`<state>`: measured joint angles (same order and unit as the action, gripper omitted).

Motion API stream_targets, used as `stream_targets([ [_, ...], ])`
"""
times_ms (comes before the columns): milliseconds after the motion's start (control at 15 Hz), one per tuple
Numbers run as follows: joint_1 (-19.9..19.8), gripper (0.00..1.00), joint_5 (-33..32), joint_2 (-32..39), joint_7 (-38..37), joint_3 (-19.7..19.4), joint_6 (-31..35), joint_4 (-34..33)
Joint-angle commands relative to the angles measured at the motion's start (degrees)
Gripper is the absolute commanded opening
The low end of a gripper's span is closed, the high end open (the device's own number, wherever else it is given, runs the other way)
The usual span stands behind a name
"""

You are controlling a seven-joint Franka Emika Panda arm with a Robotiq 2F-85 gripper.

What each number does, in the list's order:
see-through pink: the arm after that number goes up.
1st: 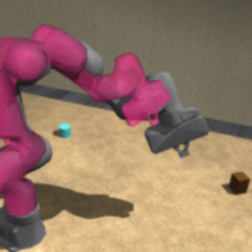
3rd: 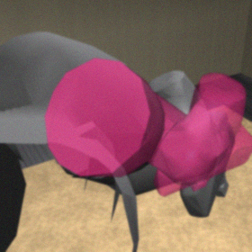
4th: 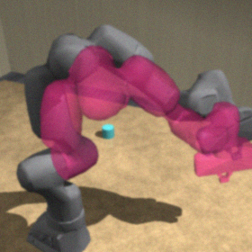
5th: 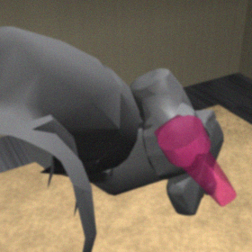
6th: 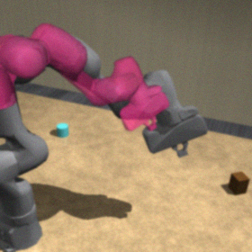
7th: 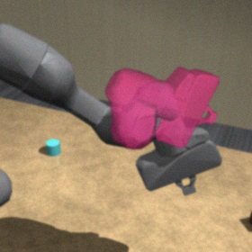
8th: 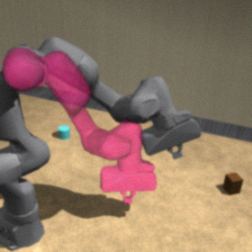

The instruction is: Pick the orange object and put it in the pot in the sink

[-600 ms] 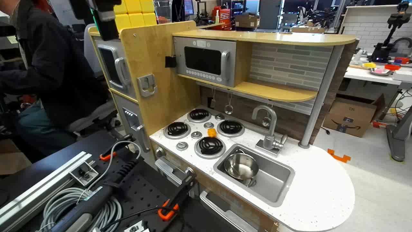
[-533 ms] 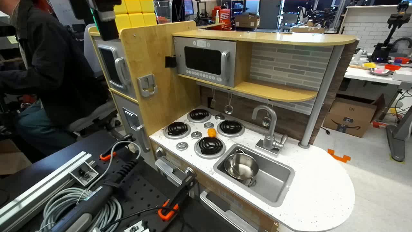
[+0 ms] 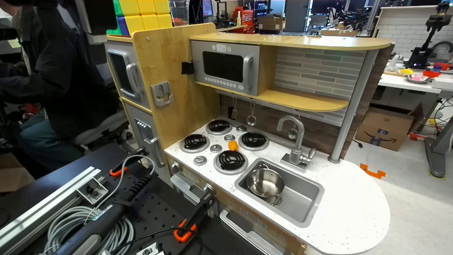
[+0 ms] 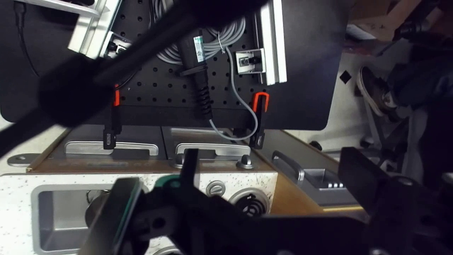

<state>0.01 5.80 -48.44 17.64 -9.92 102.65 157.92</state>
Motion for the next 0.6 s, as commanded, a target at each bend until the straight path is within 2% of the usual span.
stream_targets([
  [0, 2.7, 1.0, -2.5, 1.2, 7.0, 0.0, -3.4, -0.8],
  [133, 4.4, 1.0, -3.3, -0.5, 9.9, 0.7, -4.8, 0.4],
  [200, 2.8, 1.0, -2.2, 0.4, 7.2, 0.1, -2.5, 0.2],
  [467, 4.3, 1.0, -2.4, 0.4, 9.0, 0.5, -2.9, 0.7],
  [533, 4.7, 1.0, 0.0, -0.1, 9.7, -0.6, 2.3, 1.8],
])
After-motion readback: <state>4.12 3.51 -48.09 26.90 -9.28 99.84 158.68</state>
